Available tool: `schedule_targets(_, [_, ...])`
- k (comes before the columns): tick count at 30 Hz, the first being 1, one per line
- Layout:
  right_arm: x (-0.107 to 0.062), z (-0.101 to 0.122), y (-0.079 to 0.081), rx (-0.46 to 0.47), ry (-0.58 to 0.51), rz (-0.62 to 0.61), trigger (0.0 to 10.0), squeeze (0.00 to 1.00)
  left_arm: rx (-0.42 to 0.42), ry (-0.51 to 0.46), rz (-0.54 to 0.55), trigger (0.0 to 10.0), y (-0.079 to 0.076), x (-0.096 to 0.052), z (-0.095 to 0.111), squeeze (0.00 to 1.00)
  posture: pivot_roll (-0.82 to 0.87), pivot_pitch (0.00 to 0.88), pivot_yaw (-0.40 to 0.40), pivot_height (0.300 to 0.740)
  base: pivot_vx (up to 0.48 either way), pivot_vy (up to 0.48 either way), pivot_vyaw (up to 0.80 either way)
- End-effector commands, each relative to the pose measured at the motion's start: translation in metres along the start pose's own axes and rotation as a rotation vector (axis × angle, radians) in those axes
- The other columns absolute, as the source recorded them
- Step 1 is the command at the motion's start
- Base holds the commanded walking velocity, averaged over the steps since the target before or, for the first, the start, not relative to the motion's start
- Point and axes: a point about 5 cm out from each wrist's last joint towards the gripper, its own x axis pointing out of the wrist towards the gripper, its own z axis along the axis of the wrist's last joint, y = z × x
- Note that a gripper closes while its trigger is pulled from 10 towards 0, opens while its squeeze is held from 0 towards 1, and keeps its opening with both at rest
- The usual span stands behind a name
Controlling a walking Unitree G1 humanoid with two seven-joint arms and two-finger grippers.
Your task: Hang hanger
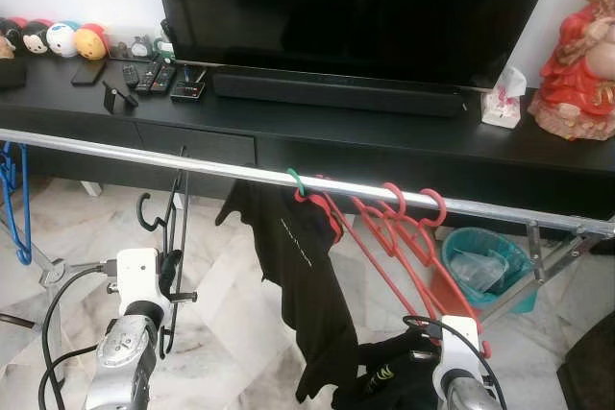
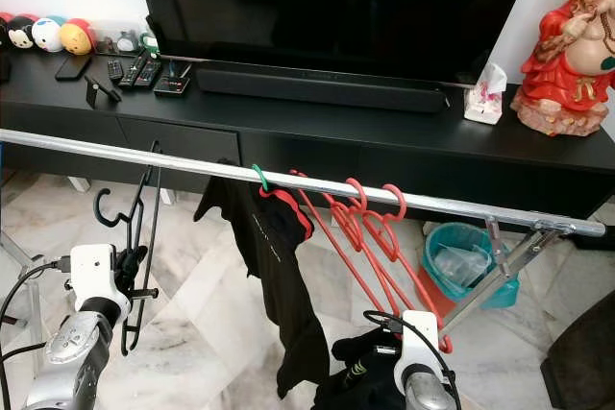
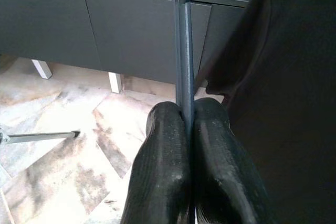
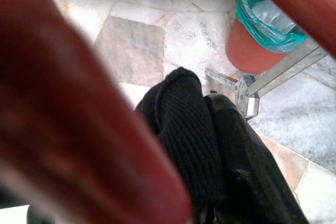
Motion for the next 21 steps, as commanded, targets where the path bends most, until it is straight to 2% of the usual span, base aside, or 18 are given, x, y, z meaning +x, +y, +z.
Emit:
schedule_targets(1, [0.0005,0.0038,-0.0032,-0.011,-0.024,-0.008,10.0,0.00,0.000,-0.004,0.007,10.0,0.0011,-0.0002,0.0034,0.00,0.06,0.000,-0.059,0.740,-0.244,0.000,0.00])
schedule_targets(21, [0.0034,0.0132,-0.0009,0.010,-0.053,-0.022,10.0,0.00,0.019,-0.010,0.002,10.0,-0.0002,0.0052,0.0089,0.00,0.05,0.000,-0.039,0.740,-0.271,0.000,0.00])
